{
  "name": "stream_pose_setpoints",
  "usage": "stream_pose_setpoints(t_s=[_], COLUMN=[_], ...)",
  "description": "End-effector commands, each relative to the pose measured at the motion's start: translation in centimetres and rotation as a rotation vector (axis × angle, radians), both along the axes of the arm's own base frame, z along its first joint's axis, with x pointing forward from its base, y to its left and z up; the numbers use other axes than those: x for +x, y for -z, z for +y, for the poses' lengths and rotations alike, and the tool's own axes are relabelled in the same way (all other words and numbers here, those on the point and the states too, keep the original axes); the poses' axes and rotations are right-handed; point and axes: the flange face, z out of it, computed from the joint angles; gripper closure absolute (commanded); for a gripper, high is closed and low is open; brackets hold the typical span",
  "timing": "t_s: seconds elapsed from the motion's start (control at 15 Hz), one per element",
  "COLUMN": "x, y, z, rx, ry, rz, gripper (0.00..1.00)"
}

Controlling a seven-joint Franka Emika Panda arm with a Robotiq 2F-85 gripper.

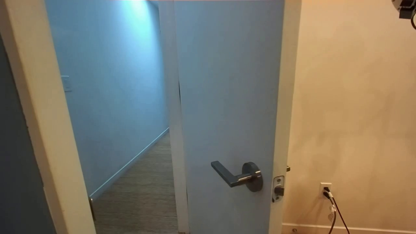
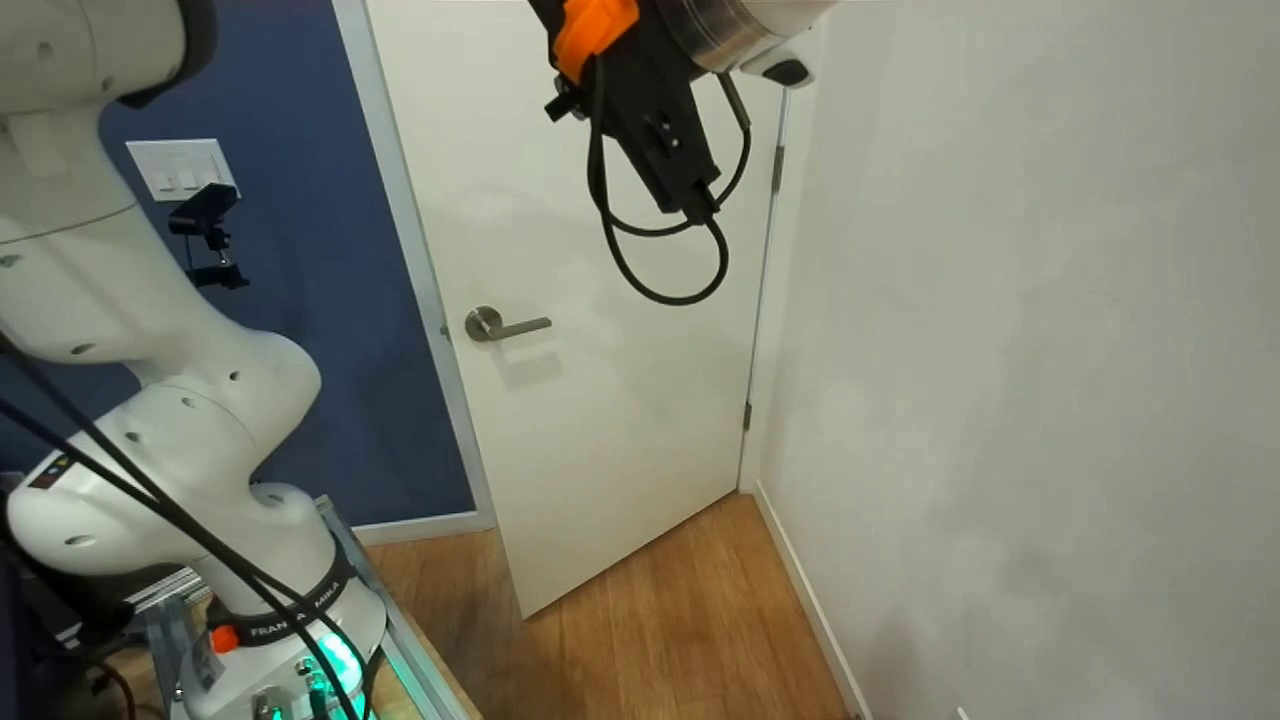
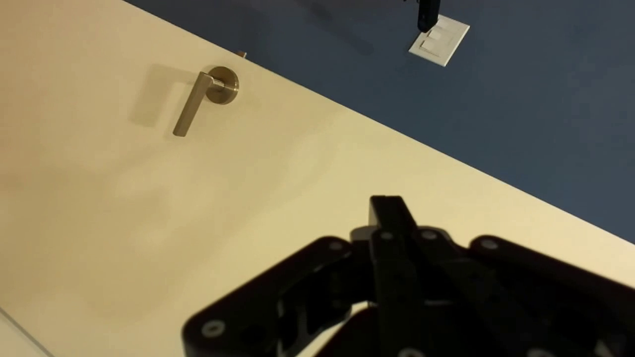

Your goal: Close the door fully

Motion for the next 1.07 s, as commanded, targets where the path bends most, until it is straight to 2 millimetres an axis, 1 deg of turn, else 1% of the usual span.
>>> stream_pose_setpoints(t_s=[0.0,0.27,0.4,0.53,0.73,0.93,1.0], x=[1.7,6.0,8.4,10.2,12.7,14.7,15.5], y=[-1.1,-2.4,-3.3,-3.9,-4.2,-3.9,-4.1], z=[3.3,12.8,17.5,22.2,28.0,32.8,34.2], rx=[-0.079,-0.193,-0.242,-0.268,-0.289,-0.326,-0.335], ry=[-0.084,-0.240,-0.291,-0.316,-0.286,-0.252,-0.221], rz=[0.008,0.031,0.025,0.025,0.027,0.014,-0.015], gripper=[1.00,1.00,1.00,1.00,1.00,1.00,1.00])
